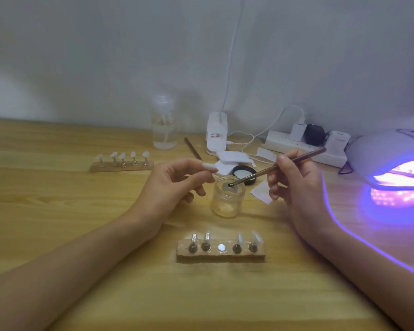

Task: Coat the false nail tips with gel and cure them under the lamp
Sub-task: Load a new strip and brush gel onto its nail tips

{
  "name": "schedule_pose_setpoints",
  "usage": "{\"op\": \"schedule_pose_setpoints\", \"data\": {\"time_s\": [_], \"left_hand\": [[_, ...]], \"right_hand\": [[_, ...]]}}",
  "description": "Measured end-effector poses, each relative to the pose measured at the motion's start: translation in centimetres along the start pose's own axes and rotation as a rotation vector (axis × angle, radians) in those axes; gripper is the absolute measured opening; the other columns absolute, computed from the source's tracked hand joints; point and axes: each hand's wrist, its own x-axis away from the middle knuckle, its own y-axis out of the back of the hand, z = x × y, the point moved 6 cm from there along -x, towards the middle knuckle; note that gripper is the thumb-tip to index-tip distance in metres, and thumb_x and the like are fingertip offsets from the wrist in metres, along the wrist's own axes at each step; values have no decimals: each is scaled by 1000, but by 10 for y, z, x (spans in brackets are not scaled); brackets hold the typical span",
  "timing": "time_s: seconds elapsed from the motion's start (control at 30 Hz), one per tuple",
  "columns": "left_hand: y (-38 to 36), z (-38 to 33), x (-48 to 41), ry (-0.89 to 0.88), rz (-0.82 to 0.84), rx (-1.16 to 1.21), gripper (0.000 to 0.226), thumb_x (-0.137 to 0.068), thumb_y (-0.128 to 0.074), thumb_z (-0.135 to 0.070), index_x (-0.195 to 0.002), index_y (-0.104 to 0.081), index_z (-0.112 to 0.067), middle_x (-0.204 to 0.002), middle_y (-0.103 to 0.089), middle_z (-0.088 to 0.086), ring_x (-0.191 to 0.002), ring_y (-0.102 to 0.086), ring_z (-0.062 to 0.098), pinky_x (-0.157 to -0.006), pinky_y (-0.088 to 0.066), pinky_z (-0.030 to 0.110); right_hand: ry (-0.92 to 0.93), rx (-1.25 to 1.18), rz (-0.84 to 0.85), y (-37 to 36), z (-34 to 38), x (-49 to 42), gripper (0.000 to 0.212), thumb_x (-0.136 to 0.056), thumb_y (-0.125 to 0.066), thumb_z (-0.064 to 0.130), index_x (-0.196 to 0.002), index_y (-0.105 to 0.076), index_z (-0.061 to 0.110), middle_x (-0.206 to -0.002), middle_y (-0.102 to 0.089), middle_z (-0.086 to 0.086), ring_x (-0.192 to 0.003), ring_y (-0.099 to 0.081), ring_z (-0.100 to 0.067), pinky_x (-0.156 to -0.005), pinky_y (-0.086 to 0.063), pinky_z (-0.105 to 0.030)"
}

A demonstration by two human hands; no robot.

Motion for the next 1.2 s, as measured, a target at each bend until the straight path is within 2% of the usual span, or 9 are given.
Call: {"op": "schedule_pose_setpoints", "data": {"time_s": [0.13, 0.27, 0.37, 0.5, 0.67, 0.87, 1.07, 1.2], "left_hand": [[4, 3, 1, -7, -33, -30, 14, -69, -75, -35, -81, -78, -28, -86, -74, -3, -66, -62, 3, -55, -46, 16], [3, 5, 0, -23, -4, -93, 9, -78, -77, -17, -83, -75, -24, -84, -72, -6, -65, -63, 8, -53, -45, 16], [0, 5, 0, -23, 29, -109, 15, -81, -76, -11, -89, -71, -22, -82, -70, -5, -64, -63, 10, -54, -44, 15], [-2, 4, 0, -36, 50, -127, 13, -82, -75, -10, -80, -70, -22, -80, -69, -9, -64, -63, 8, -56, -45, 13], [-2, 3, 0, -48, 57, -123, 12, -82, -75, -10, -78, -71, -20, -81, -70, -5, -63, -63, 8, -56, -46, 13], [-3, 1, 1, -64, 57, -118, 19, -82, -75, -6, -73, -70, -22, -74, -70, -7, -62, -63, 6, -57, -46, 11], [-3, 1, 2, -55, 54, -126, 18, -82, -75, -7, -73, -70, -22, -70, -68, -10, -62, -63, 5, -56, -45, 11], [-3, 2, 2, -47, 49, -136, 15, -82, -76, -9, -74, -69, -20, -69, -69, -9, -61, -63, 5, -56, -45, 11]], "right_hand": [[-112, -103, -5, 2, -11, 1, 16, -92, -62, 22, -79, -54, 18, -61, -58, -2, -52, -53, -11, -45, -44, -20], [-137, -148, -9, 2, -12, -1, 18, -81, -67, 27, -79, -53, 16, -60, -59, -1, -49, -52, -10, -45, -44, -19], [-146, -160, -22, 2, -11, 0, 16, -84, -66, 25, -79, -53, 16, -59, -59, -2, -49, -53, -10, -45, -44, -18], [-168, -181, -36, 3, -12, 0, 17, -97, -57, 17, -80, -54, 17, -61, -60, -2, -51, -55, -11, -46, -45, -19], [-148, -164, 21, -2, -8, 1, 12, -83, -65, 30, -74, -61, 22, -63, -62, -3, -55, -59, -13, -49, -48, -20], [-126, -97, 78, -8, -5, 2, 15, -80, -70, 39, -70, -66, 29, -69, -68, -5, -57, -62, -14, -50, -49, -20], [-131, -84, 30, -5, -5, 2, 16, -81, -66, 32, -65, -65, 30, -66, -67, -7, -53, -58, -12, -45, -44, -19], [-119, -91, 70, -8, -3, 3, 18, -85, -68, 32, -69, -62, 27, -67, -67, -7, -53, -58, -12, -43, -41, -18]]}}
